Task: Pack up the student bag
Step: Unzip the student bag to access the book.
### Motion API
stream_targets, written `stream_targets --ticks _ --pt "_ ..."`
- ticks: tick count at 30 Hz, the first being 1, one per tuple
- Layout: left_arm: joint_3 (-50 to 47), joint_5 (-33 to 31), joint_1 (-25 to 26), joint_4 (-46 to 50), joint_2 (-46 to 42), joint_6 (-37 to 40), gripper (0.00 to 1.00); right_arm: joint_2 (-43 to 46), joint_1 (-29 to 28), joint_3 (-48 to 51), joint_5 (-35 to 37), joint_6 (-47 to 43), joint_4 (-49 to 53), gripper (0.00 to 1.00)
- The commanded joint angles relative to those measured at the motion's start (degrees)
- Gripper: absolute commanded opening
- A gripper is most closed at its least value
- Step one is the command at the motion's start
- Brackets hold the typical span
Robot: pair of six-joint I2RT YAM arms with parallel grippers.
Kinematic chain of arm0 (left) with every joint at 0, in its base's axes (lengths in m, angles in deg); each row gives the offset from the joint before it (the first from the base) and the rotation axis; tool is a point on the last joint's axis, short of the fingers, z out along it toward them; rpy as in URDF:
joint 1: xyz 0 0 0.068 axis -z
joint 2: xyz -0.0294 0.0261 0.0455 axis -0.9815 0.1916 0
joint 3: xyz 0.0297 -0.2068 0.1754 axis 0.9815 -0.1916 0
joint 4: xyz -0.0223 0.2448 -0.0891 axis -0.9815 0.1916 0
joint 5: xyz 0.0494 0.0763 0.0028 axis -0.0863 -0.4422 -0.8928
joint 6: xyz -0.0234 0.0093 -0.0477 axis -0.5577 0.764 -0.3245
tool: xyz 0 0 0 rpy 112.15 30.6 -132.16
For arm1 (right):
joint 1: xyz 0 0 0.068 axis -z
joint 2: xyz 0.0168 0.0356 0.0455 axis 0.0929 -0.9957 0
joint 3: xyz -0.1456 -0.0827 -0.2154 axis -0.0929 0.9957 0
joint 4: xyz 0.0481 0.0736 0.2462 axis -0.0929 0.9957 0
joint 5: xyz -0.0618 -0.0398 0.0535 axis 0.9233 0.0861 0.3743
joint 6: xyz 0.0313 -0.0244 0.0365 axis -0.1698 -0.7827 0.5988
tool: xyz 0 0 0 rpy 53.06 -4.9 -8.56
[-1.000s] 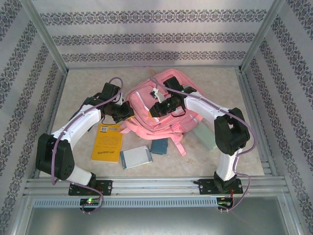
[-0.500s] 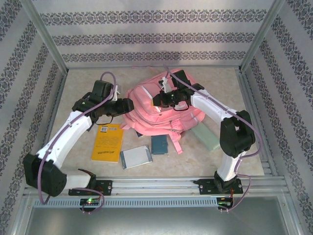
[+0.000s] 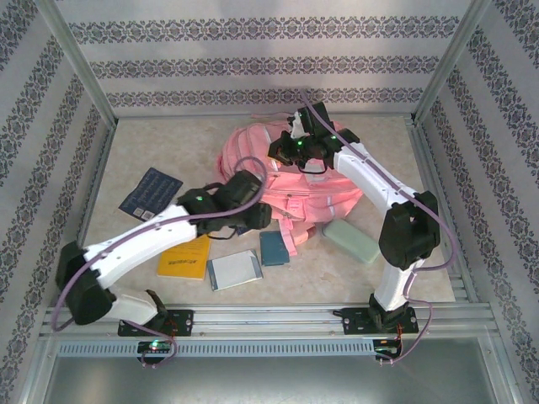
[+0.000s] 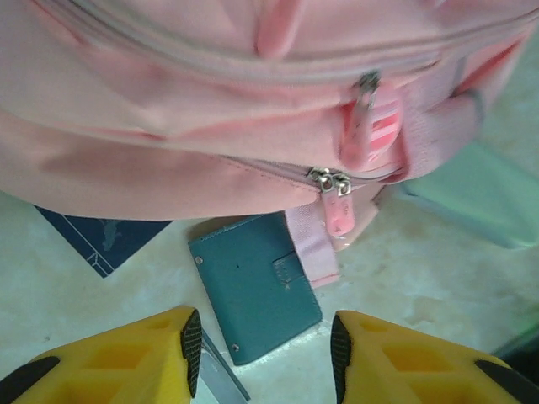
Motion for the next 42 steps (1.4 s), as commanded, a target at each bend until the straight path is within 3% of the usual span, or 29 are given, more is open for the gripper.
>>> stream_targets --ticks 1,10,23,31,42 --pt "0.16 -5.82 3.06 -4.41 3.8 -3.11 0.47 -0.21 0.17 -2.96 -0.54 3.62 -1.97 0.0" --pt "3.15 -4.15 5.18 -9.55 13.34 -2.86 0.49 -0.43 0.42 -1.21 -1.31 3.99 -2.71 0.0" --pt "2.16 -3.23 5.7 -13.43 18.4 -2.92 0.51 -1.79 0.68 1.33 -4.39 5.1 -6.54 0.0" --pt "3.34 -5.11 4.98 -11.89 21.86 -2.66 0.41 -1.62 0.67 2.62 -5.91 5.69 -8.21 0.0" --pt "0.37 -5.13 3.27 -13.22 19.08 -2.78 0.17 -1.52 0.61 3.68 -6.28 4.1 -8.22 0.0"
